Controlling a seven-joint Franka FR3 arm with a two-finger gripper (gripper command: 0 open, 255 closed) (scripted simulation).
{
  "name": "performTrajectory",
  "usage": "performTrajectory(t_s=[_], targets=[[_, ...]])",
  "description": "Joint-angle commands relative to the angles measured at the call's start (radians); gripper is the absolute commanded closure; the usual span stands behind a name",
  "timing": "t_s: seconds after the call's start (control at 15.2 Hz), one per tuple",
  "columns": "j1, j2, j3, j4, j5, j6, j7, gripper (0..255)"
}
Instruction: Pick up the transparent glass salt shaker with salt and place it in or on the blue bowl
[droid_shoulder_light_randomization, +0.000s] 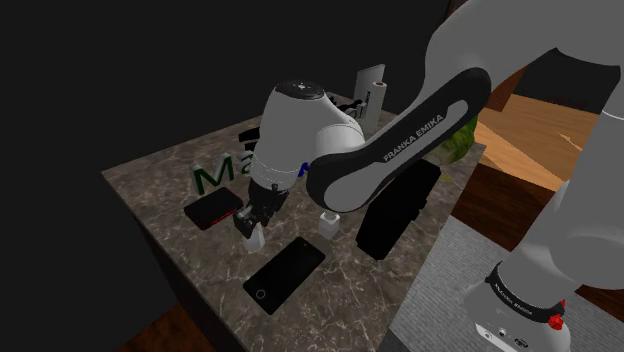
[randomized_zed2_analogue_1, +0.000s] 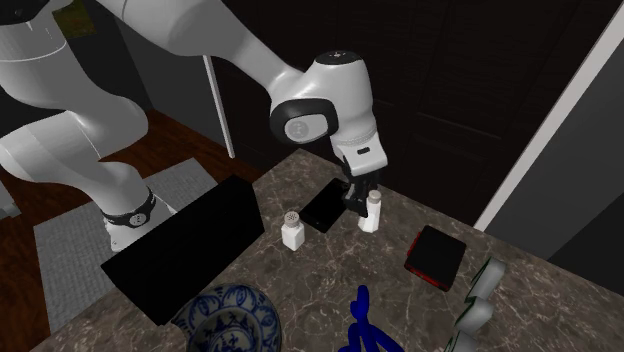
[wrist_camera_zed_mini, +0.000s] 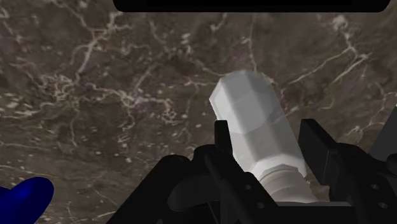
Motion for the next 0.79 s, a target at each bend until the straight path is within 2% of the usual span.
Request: performTrajectory(t_s=[0.0,0.26,0.73], targets=[[0.000,0.000,0.000,0.000,0.000,0.000,0.000,255],[0.000,0.000,0.000,0.000,0.000,0.000,0.000,255],[-0.024,-0.069,0.030,0.025,0.085,-0.080,-0.061,255]])
